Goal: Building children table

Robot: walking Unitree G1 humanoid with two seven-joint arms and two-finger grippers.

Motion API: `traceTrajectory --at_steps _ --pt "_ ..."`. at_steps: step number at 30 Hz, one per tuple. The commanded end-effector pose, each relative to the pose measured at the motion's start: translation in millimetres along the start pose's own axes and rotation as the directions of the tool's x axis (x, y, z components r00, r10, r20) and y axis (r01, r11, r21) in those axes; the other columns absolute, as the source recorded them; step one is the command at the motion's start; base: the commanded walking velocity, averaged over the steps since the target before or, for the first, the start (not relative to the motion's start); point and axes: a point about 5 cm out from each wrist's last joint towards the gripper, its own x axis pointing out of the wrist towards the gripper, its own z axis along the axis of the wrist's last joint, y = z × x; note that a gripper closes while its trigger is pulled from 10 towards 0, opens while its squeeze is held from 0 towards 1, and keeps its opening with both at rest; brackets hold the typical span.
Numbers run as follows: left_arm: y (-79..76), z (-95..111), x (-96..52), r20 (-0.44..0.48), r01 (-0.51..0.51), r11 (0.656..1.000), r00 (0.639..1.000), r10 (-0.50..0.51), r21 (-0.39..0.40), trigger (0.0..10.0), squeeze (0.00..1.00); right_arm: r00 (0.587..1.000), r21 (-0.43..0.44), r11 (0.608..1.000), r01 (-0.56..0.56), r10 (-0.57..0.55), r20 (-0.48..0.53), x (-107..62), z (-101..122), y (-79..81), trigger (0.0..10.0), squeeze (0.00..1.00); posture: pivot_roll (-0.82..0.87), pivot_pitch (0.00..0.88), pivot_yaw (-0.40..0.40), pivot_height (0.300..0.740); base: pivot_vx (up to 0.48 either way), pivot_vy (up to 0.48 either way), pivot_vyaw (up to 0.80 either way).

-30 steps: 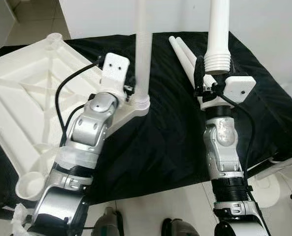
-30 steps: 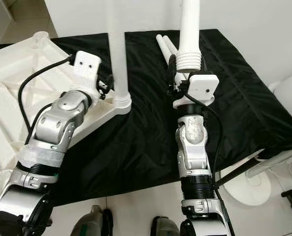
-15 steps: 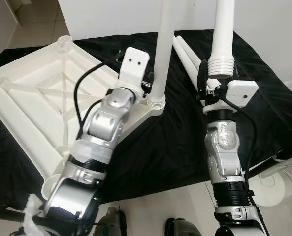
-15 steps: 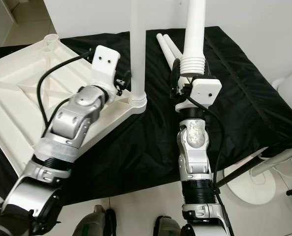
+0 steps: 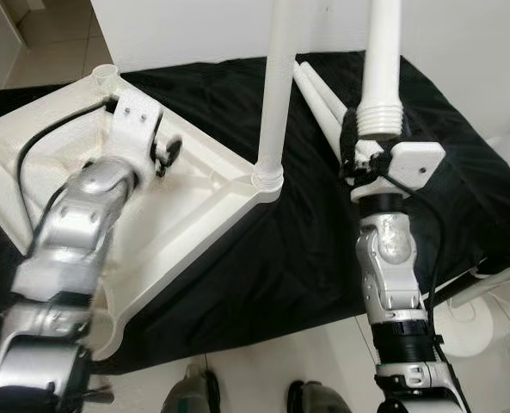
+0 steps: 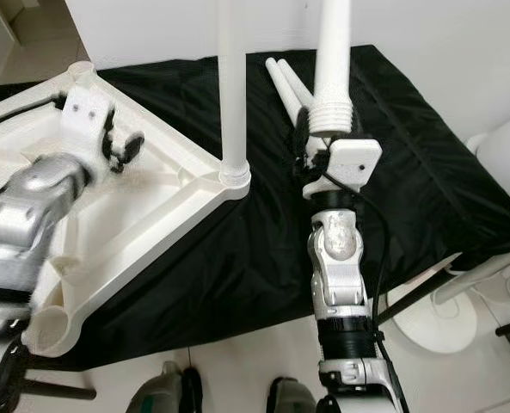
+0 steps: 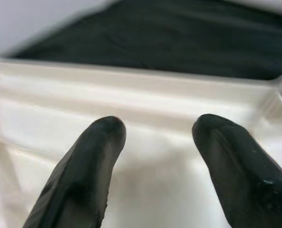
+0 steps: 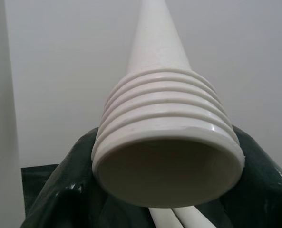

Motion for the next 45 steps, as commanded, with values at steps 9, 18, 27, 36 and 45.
traceTrajectory --at_steps 9,18,27,36,45 --pt "-41.1 -26 -16.7 -0.07 0.263 0.961 0.961 -0.269 -0.088 10.0 0.0 0.998 0.01 0.998 -0.066 0.066 0.009 -3.4 5 -0.3 10.0 0.0 -0.03 0.1 0.056 0.74 0.0 0.0 0.0" --pt "-42.0 -45 -15.9 -0.175 0.202 0.97 0.959 -0.224 -0.136 10.0 0.0 0.993 -0.023 0.993 -0.112 0.112 0.027 -4.5 10 0.3 10.0 0.0 -0.04 0.098 0.081 0.74 0.0 0.0 0.0" --pt "-25.1 -64 -6.4 -0.302 -0.038 0.987 0.953 -0.011 -0.156 10.0 0.0 0.99 -0.043 0.992 -0.121 0.123 0.065 -1.1 18 3.7 10.0 0.0 -0.07 0.088 0.117 0.74 0.0 0.0 0.0" --pt "-8.7 -68 -5.7 -0.321 -0.234 0.956 0.932 0.168 -0.178 10.0 0.0 0.989 -0.051 0.992 -0.119 0.122 0.083 0.4 23 6.4 10.0 0.0 -0.08 0.088 0.134 0.74 0.0 0.0 0.0" --pt "-8.8 -70 -8.4 -0.331 -0.348 0.922 0.901 0.279 -0.171 0.0 0.0 0.989 -0.053 0.992 -0.113 0.118 0.089 0.1 25 9.8 10.0 0.0 -0.09 0.085 0.143 0.74 0.0 0.0 0.0"
